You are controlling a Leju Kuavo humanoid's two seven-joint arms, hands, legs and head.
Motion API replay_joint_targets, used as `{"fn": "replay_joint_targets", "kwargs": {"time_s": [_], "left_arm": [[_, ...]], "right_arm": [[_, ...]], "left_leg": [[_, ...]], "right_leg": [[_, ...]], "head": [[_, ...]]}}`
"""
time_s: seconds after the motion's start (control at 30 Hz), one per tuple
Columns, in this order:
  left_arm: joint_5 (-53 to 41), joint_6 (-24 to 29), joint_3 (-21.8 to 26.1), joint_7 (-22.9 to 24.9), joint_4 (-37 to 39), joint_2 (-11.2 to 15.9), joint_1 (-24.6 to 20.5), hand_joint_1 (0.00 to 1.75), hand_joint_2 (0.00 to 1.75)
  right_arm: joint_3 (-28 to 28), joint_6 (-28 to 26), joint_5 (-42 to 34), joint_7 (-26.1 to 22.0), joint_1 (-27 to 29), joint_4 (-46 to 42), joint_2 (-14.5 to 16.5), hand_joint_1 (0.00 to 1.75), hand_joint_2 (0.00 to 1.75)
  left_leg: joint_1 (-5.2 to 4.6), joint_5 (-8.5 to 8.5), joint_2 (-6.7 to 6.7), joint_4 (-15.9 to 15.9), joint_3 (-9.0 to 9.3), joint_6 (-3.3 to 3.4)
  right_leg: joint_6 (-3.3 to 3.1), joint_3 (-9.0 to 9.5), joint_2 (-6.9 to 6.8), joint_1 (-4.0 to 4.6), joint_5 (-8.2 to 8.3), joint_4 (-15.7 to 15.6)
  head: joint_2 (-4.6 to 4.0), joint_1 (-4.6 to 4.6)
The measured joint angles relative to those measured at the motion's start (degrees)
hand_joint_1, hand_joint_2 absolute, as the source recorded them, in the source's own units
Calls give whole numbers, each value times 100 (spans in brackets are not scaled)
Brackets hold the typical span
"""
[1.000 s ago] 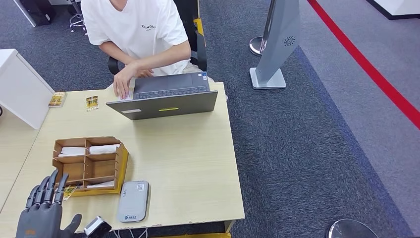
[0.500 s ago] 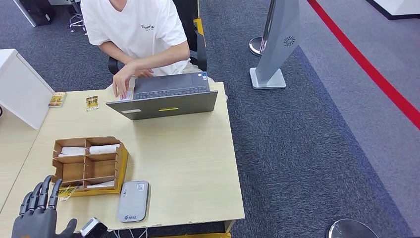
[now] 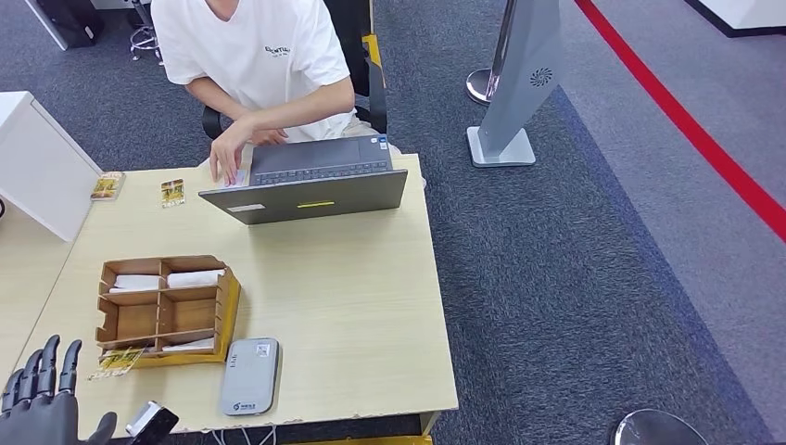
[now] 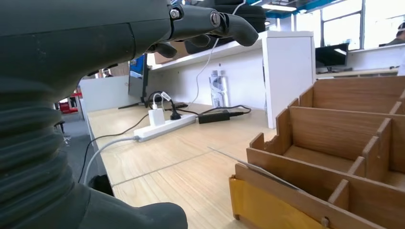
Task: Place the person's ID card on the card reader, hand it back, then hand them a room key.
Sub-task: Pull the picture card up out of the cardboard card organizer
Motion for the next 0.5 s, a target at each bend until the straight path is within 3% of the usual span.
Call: {"fn": "replay_joint_targets", "kwargs": {"time_s": [0.5], "left_arm": [[-531, 344, 567, -276, 330, -447, -195, 0, 175]], "right_arm": [[0, 19, 155, 5, -2, 0, -2, 0, 175]], "left_leg": [[0, 0, -1, 0, 1, 0]], "right_leg": [[0, 1, -1, 0, 0, 0]], "head": [[-1, 1]]}}
